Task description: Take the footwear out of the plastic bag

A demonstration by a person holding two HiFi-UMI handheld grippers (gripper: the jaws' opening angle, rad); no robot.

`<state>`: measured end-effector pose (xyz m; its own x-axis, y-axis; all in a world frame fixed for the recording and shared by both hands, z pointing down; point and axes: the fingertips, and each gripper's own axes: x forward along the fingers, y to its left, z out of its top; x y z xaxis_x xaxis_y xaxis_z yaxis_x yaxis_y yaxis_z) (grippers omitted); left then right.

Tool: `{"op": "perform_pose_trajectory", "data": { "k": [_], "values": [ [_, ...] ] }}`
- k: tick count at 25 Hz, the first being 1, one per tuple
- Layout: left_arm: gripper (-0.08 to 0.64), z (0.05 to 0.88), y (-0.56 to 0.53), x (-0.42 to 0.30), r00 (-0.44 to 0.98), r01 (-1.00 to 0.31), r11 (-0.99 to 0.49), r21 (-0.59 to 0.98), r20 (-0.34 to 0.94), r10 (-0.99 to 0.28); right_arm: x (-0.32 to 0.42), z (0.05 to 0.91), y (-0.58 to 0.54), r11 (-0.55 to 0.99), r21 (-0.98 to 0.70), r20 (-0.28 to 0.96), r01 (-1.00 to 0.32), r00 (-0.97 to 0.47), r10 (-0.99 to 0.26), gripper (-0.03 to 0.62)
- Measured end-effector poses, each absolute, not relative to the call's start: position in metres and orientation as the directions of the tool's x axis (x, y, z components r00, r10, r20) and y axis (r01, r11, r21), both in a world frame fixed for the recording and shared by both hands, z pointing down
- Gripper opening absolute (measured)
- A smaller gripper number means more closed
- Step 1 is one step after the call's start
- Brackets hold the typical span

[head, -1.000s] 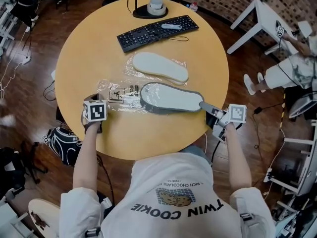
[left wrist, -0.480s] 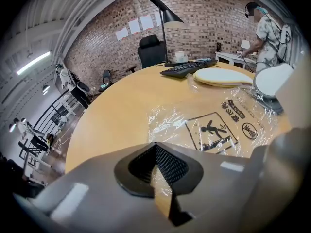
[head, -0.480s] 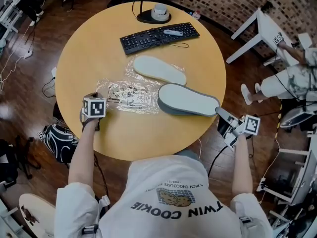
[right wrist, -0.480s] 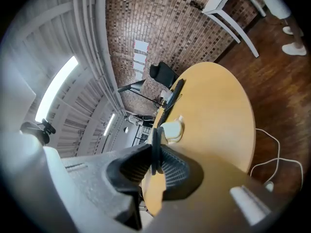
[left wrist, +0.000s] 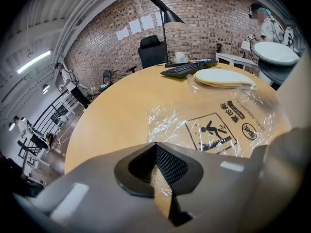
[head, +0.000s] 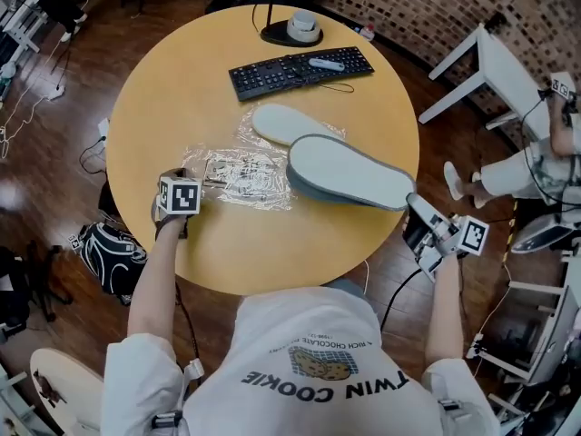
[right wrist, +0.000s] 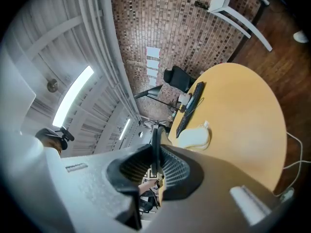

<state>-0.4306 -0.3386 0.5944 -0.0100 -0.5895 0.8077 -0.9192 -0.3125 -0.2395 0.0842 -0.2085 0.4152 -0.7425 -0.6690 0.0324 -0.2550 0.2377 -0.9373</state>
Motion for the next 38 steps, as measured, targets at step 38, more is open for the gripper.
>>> {"op": "perform_pose_trajectory", "data": {
  "k": [38],
  "values": [
    [0.003, 0.592, -0.339, -0.433, 0.107, -0.949, -0.295, -0.107, 0.775, -0.623, -0.133, 0.554, -0.297, 0.077, -0.864, 0.403, -0.498, -0.774, -0.489, 0.073]
  ]
}}
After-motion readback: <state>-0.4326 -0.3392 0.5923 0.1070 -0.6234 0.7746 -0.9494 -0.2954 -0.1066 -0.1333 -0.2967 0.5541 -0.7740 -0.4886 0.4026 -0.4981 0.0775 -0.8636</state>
